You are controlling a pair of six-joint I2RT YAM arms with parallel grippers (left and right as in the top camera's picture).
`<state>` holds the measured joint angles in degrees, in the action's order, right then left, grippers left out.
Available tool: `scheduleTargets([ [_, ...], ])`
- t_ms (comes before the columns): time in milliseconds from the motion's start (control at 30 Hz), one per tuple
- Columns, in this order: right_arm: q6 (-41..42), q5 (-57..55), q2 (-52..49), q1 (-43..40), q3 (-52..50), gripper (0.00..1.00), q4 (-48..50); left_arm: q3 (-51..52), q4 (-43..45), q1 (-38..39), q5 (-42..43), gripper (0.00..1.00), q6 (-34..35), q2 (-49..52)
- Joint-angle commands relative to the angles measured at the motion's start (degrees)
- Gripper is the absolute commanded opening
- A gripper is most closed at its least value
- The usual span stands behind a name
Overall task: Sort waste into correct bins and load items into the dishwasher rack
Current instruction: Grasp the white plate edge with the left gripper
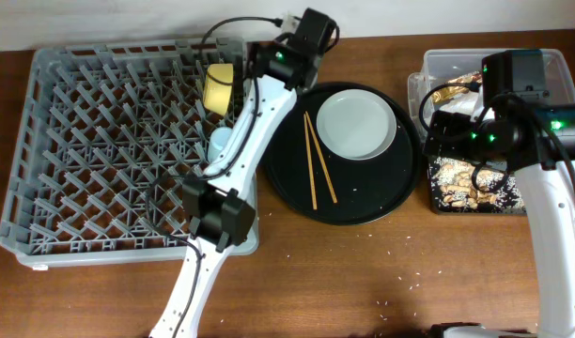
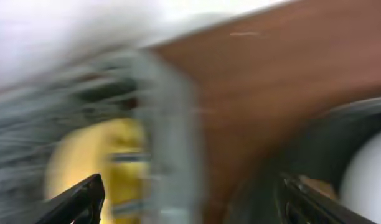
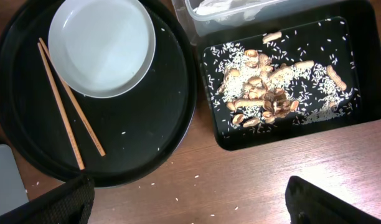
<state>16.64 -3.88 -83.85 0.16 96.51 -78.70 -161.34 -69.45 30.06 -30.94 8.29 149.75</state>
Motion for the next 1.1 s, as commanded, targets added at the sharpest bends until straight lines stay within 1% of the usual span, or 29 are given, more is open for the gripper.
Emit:
scheduleTargets([
  [0,0.1,-1.1,-0.2,-0.2,-0.1,0.98,0.0,0.3,0.5,0.3,33.9,0.87,1.4,-2.1],
  [133,0.1,-1.1,-0.2,-0.2,-0.1,0.98,0.0,5.9,3.2,0.4,35.3,0.85,7.3,-0.4],
  [200,0.1,-1.1,-0.2,-0.2,-0.1,0.99,0.0,7.6,4.5,1.1,37.5,0.84,7.5,0.7],
  [233,0.1,-1.1,-0.2,-0.2,-0.1,0.99,0.0,7.8,4.5,1.5,38.6,0.81,8.2,1.5],
  [300,0.1,-1.1,-0.2,-0.2,-0.1,0.99,0.0,8.2,4.4,1.8,38.6,0.79,11.2,2.9],
  [367,0.1,-1.1,-0.2,-0.2,-0.1,0.98,0.0,8.4,4.3,1.8,37.5,0.74,12.8,3.7],
  [467,0.1,-1.1,-0.2,-0.2,-0.1,0.99,0.0,8.4,4.5,2.1,35.6,0.72,13.6,4.7],
  [533,0.1,-1.1,-0.2,-0.2,-0.1,0.99,0.0,8.4,4.5,2.2,35.4,0.70,14.2,6.0],
  [633,0.1,-1.1,-0.2,-0.2,-0.1,0.99,0.0,8.4,4.7,2.2,35.2,0.69,14.2,8.3],
  [700,0.1,-1.1,-0.2,-0.2,-0.1,0.99,0.0,8.4,5.1,2.2,35.2,0.64,14.2,8.9],
  [833,0.1,-1.1,-0.2,-0.2,-0.1,0.98,0.0,8.4,5.8,2.9,35.2,0.49,14.2,10.4],
  [900,0.1,-1.1,-0.2,-0.2,-0.1,0.98,0.0,8.4,5.8,3.0,35.2,0.34,14.2,10.6],
  [933,0.1,-1.1,-0.2,-0.2,-0.1,0.99,0.0,8.4,5.8,3.0,35.2,0.21,14.2,10.6],
  [1033,0.1,-1.1,-0.2,-0.2,-0.1,0.99,0.0,8.4,5.8,3.0,35.2,0.01,14.2,10.6],
  [1067,0.1,-1.1,-0.2,-0.2,-0.1,0.98,0.0,8.3,5.8,3.0,35.2,0.01,14.2,10.6],
])
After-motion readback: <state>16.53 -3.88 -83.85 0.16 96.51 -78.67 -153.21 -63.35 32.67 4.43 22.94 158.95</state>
